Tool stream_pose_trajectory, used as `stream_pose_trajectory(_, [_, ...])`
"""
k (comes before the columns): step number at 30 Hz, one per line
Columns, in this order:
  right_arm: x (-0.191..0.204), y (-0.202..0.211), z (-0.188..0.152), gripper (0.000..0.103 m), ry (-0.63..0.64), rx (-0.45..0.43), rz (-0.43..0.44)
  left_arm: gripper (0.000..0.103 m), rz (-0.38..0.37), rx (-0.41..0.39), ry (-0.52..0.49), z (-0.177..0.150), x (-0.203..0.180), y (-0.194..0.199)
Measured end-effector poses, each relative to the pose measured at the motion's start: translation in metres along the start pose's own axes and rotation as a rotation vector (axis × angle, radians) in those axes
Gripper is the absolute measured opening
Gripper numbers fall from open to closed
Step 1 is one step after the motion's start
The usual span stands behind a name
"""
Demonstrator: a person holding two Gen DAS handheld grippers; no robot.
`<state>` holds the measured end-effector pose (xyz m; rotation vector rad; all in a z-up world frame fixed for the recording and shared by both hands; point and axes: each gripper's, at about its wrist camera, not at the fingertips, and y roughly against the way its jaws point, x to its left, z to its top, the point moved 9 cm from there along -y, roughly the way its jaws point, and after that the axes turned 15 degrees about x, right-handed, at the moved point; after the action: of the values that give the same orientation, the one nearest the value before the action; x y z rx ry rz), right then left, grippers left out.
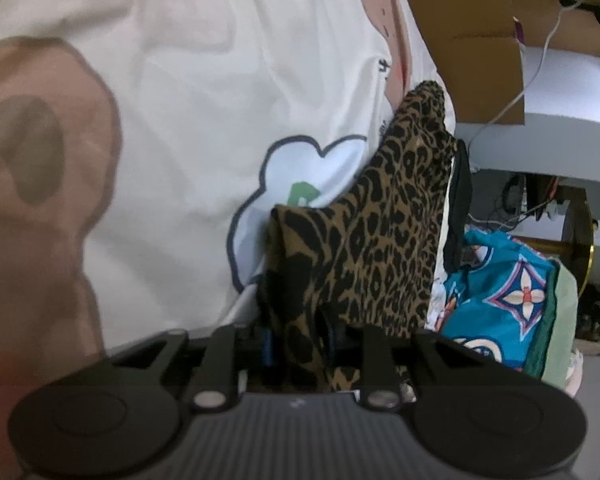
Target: Fold clothes
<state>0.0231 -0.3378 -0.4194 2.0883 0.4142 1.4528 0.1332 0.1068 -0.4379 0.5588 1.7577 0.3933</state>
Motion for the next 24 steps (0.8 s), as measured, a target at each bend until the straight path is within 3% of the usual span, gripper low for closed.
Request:
stream_pose_trajectory(2, [0.002, -0.001, 0.000, 0.016, 0.027, -0.001, -0.023, 0.018, 0.008, 0.008, 0.000, 0.001, -0.001, -0.001])
stream_pose_trajectory(4, [0.008, 0.000, 0.001, 0.009, 0.072, -0.001, -0.048, 0.010, 0.023, 0.018, -0.006, 0.000, -0.002, -0.001])
stream_pose_trajectory(7, [0.017, 0.009, 0.000, 0.005, 0.100, -0.021, -0.035, 0.007, 0.050, 0.020, -0.040, -0.002, -0.010, 0.004])
stream_pose_trajectory(17, [0.045, 0.044, -0.009, 0.003, 0.157, -0.064, 0.014, 0.006, -0.008, 0.039, -0.141, -0.019, -0.052, 0.032])
stream_pose_trajectory(24, [0.058, 0.054, -0.027, 0.003, 0.201, -0.025, 0.042, 0.006, -0.019, 0.048, -0.207, -0.036, -0.068, 0.058])
